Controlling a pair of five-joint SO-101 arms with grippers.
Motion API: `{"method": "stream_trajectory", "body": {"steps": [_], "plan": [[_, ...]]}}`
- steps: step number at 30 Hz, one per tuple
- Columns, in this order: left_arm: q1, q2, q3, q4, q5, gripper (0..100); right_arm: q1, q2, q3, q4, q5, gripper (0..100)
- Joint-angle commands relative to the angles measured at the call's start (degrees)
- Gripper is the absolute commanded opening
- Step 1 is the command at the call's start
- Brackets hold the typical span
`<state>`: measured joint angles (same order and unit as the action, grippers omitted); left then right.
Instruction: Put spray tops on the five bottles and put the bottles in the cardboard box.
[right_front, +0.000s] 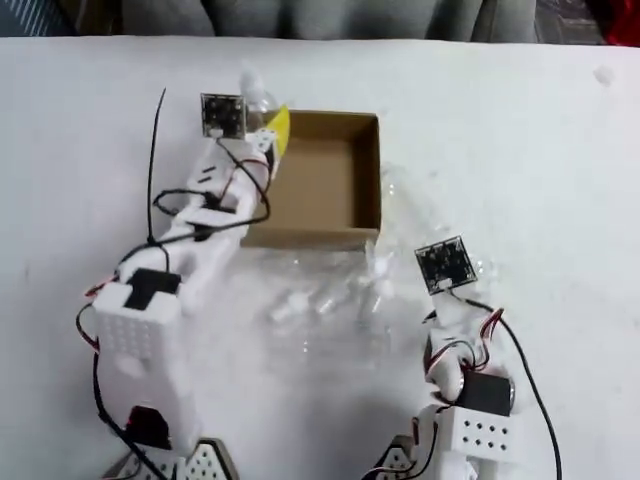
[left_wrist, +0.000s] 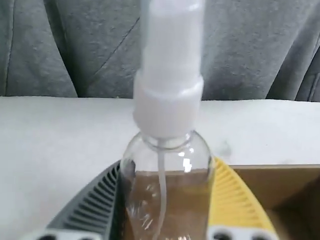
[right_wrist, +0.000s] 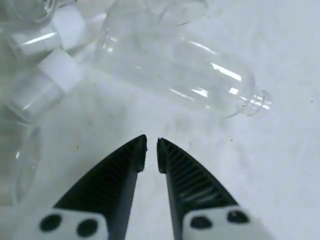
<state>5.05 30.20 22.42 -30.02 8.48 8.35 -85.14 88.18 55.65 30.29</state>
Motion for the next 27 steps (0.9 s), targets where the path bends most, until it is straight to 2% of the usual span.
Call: {"method": "stream_trajectory", "body": {"steps": [1, 15, 21, 27], "plan": [[-1.0, 0.4, -5.2, -1.9, -0.5, 2, 0.0, -0.3, -0.4, -1.2, 0.6, 1.7], [-1.4, 3.4, -6.6, -1.7, -0.6, 2, 0.0, -0.3, -0.4, -1.2, 0.6, 1.7], [-1.9, 3.4, -6.2, -1.6, -9.0, 3, 0.0, -0.3, -0.4, -1.2, 0.6, 1.7], [-1.8, 3.4, -6.2, -1.6, -9.0, 3, 0.0, -0.3, -0.4, -1.2, 0.6, 1.7]]}}
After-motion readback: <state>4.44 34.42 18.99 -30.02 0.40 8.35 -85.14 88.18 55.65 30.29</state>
